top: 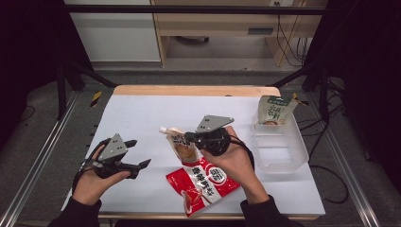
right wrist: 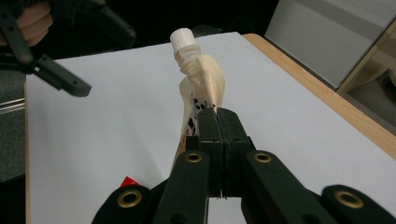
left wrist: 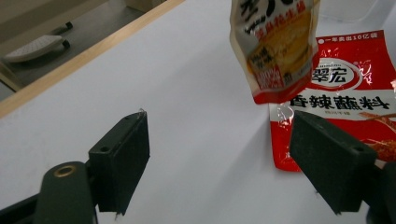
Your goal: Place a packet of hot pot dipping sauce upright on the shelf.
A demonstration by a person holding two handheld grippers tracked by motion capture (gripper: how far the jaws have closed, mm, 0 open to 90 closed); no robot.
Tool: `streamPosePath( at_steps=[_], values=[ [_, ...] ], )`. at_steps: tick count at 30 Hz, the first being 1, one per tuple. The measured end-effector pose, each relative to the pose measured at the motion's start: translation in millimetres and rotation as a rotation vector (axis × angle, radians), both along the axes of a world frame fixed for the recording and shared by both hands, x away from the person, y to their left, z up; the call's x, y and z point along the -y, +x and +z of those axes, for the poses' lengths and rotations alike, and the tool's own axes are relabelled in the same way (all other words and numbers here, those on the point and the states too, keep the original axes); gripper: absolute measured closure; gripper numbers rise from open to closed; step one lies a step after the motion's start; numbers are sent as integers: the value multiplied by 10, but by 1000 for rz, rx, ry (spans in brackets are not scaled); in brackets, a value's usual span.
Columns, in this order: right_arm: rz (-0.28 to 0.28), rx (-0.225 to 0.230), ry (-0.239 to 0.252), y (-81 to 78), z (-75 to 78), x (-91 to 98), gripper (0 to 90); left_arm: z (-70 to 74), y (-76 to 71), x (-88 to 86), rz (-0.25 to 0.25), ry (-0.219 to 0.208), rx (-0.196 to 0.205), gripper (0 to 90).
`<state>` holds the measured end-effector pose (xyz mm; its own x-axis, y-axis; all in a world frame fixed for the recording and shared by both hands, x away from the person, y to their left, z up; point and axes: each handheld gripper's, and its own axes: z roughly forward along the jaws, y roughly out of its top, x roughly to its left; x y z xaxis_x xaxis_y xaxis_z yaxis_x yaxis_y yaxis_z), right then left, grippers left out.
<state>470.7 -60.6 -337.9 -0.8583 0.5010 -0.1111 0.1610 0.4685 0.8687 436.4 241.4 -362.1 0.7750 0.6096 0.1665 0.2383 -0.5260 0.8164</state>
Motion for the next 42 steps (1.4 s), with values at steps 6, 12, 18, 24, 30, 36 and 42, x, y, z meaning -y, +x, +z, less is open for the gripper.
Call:
streamPosePath(
  at_steps=[6, 12, 18, 24, 30, 36, 42],
  values=[
    [30, -1, -12, -35, 5, -52, 900, 187, 129, 156, -50, 7, 12, 268],
    [66, 2, -14, -69, -2, -116, 900, 241, 226, 288, -94, 44, 12, 296],
    [99, 6, -12, -113, 5, -161, 900, 228, 299, 384, -141, 56, -1, 406],
    [102, 7, -14, -118, 10, -171, 900, 241, 333, 392, -182, 33, -37, 626],
    [98, -1, -10, -80, 30, -131, 893, 307, 333, 417, -227, 28, -55, 723],
    [107, 15, -131, -72, 125, -129, 844, 461, 303, 524, -260, 77, -44, 732],
    [120, 44, -243, -67, 265, -173, 704, 517, 281, 622, -280, 136, -26, 735]
  ],
)
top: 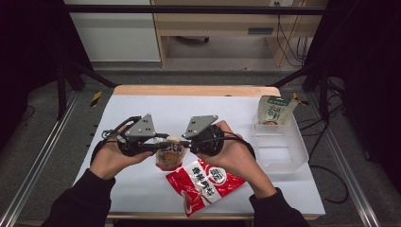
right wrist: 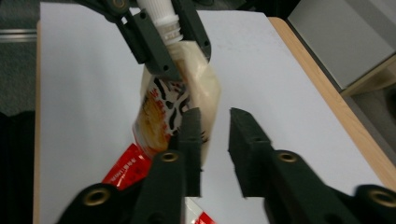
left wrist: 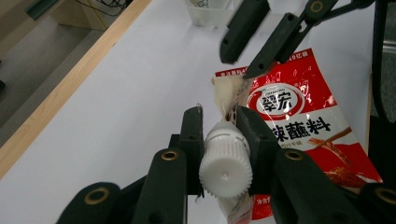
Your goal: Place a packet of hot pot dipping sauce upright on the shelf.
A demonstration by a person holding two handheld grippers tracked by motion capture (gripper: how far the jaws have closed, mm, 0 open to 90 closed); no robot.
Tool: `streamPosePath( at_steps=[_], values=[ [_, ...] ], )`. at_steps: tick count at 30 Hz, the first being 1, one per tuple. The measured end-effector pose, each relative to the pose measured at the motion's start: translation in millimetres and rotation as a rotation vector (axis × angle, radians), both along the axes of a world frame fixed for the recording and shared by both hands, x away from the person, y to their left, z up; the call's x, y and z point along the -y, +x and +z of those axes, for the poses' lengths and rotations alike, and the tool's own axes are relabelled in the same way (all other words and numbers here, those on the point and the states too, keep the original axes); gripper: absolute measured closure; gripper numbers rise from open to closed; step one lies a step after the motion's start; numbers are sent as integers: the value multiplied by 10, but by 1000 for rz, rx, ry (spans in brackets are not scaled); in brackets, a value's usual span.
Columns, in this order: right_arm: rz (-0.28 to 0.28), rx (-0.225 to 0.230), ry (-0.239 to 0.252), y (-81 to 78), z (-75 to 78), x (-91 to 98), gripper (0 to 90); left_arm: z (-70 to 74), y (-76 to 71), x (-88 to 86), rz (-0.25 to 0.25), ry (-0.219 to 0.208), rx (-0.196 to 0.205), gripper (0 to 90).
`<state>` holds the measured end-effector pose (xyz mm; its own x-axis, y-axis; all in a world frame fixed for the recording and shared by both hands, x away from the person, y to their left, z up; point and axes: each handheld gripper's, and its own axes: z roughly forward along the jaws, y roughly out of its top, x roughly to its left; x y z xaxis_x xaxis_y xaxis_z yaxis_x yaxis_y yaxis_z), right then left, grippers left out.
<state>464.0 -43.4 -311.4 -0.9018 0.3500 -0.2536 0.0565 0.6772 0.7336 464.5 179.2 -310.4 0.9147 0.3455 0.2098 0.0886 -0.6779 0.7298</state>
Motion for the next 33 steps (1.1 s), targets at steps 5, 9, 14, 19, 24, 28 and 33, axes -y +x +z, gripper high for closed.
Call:
streamPosePath(
  at_steps=[5, 9, 14, 19, 24, 28, 33],
  values=[
    [3, 2, -109, 49, 76, -49, 530, 1, 15, 11, -3, -20, 1, 735],
    [7, -23, -169, 96, 69, -104, 427, 13, 11, 37, -5, -27, 7, 735],
    [-19, -52, -210, 171, 74, -161, 356, 25, 13, 55, -7, -30, 15, 735],
    [21, -94, -223, 185, 63, -202, 466, 29, 2, 63, -12, -34, 18, 735],
    [33, -110, -239, 176, 43, -234, 637, 33, -4, 72, -11, -35, 22, 735],
    [13, -109, -226, 173, 38, -257, 745, 38, -7, 79, -8, -46, 26, 735],
    [1, -126, -229, 164, 62, -263, 848, 26, 6, 64, 5, -69, 18, 733]
  ],
)
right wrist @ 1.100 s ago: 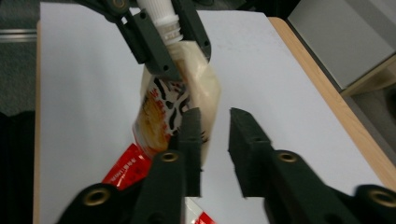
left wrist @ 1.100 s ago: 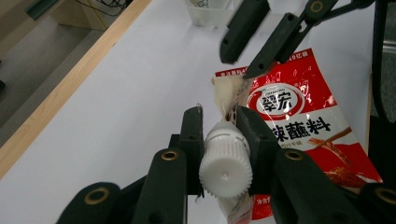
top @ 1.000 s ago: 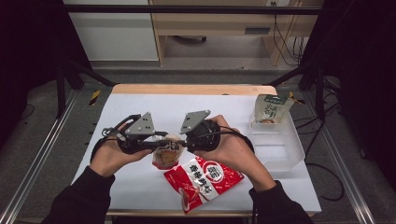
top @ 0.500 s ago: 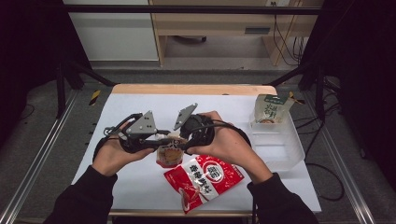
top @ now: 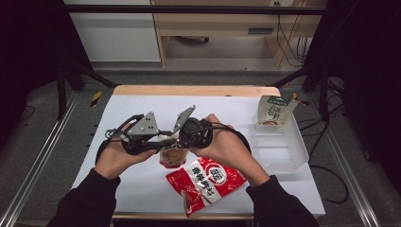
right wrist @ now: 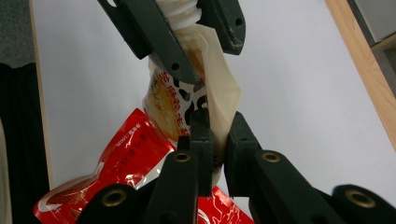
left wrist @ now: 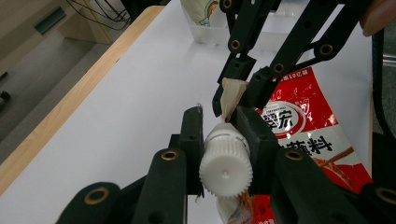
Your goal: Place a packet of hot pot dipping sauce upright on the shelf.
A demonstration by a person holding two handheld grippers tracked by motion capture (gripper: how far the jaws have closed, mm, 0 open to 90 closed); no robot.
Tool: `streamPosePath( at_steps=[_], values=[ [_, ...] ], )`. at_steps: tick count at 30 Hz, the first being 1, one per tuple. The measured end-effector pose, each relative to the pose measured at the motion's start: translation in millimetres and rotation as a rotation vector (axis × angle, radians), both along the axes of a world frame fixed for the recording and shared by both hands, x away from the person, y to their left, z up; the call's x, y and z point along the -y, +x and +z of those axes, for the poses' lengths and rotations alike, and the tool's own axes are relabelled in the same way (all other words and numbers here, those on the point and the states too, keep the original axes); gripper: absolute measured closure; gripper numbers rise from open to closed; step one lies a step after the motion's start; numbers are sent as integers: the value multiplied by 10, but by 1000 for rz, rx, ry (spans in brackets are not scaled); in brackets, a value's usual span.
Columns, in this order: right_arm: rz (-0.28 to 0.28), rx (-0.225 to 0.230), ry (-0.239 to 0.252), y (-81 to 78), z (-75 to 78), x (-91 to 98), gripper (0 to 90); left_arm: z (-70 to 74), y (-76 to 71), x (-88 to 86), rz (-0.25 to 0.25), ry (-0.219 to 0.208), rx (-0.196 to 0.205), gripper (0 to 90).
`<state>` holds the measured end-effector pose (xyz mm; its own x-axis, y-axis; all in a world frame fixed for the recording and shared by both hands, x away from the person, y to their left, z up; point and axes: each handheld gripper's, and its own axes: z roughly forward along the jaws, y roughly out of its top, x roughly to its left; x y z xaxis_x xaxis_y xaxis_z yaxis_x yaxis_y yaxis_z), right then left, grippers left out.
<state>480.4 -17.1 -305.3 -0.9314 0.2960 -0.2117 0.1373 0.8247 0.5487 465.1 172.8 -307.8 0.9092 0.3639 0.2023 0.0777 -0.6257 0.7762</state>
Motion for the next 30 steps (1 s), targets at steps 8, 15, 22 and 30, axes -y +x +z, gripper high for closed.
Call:
streamPosePath(
  at_steps=[8, 15, 22, 30],
  values=[
    [9, 17, -24, 9, 94, 14, 872, -46, 21, -75, 43, -106, 3, 576],
    [0, 62, -62, 68, 214, 105, 872, -137, -35, -136, 87, -160, 4, 287],
    [-5, 91, -72, 147, 280, 263, 870, -367, -143, -232, 128, -142, -6, 199],
    [-22, 112, -57, 188, 313, 491, 870, -655, -228, -472, 218, -141, -15, 116]
  ],
)
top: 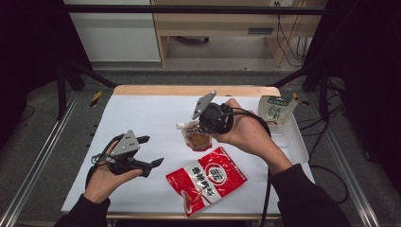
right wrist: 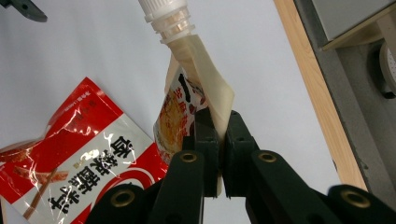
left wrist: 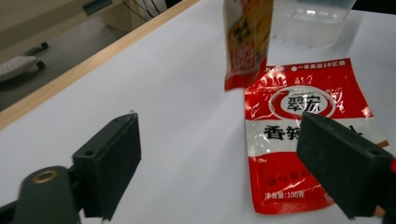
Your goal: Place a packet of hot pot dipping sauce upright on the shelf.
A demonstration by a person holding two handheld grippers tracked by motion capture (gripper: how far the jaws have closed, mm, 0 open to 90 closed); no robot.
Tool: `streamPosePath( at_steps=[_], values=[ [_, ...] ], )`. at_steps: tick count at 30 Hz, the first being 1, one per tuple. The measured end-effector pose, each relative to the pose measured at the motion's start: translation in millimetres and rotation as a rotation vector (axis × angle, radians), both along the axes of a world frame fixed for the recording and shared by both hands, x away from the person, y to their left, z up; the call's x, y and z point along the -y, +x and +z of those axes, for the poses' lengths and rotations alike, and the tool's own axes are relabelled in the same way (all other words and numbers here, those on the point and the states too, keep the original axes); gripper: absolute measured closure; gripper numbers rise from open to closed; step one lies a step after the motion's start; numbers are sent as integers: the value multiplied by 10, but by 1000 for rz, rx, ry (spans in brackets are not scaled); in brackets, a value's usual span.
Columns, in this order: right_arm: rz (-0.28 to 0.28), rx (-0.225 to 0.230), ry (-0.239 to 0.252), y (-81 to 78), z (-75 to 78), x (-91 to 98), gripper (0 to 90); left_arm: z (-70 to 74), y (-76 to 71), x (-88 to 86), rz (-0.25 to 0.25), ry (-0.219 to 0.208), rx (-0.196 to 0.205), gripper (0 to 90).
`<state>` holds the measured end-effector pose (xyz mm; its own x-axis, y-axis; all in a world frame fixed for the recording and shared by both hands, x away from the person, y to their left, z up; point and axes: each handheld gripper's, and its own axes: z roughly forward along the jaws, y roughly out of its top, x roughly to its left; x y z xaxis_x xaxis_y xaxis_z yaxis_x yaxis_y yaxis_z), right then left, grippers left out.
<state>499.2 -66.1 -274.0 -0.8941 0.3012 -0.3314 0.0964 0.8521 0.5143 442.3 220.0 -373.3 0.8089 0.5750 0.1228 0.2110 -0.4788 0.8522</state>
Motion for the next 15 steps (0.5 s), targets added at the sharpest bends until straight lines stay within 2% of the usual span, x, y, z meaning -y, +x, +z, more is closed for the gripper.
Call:
streamPosePath(
  at_steps=[5, 7, 10, 13, 14, 15],
  values=[
    [2, 12, 2, 5, 61, 92, 870, -214, 5, -134, 60, -8, -17, 93],
    [0, 20, 5, 13, 95, 141, 870, -263, 21, -171, 76, -2, -31, 89],
    [1, 21, 20, 17, 143, 213, 870, -332, 22, -233, 116, -22, -30, 86],
    [-1, 28, 34, 13, 189, 277, 870, -415, -7, -294, 138, 2, -24, 85],
    [2, 41, 38, 4, 223, 320, 870, -465, -7, -346, 156, -19, -34, 84],
    [2, 41, 38, 4, 223, 320, 870, -465, -7, -346, 156, -19, -34, 79]
  ],
)
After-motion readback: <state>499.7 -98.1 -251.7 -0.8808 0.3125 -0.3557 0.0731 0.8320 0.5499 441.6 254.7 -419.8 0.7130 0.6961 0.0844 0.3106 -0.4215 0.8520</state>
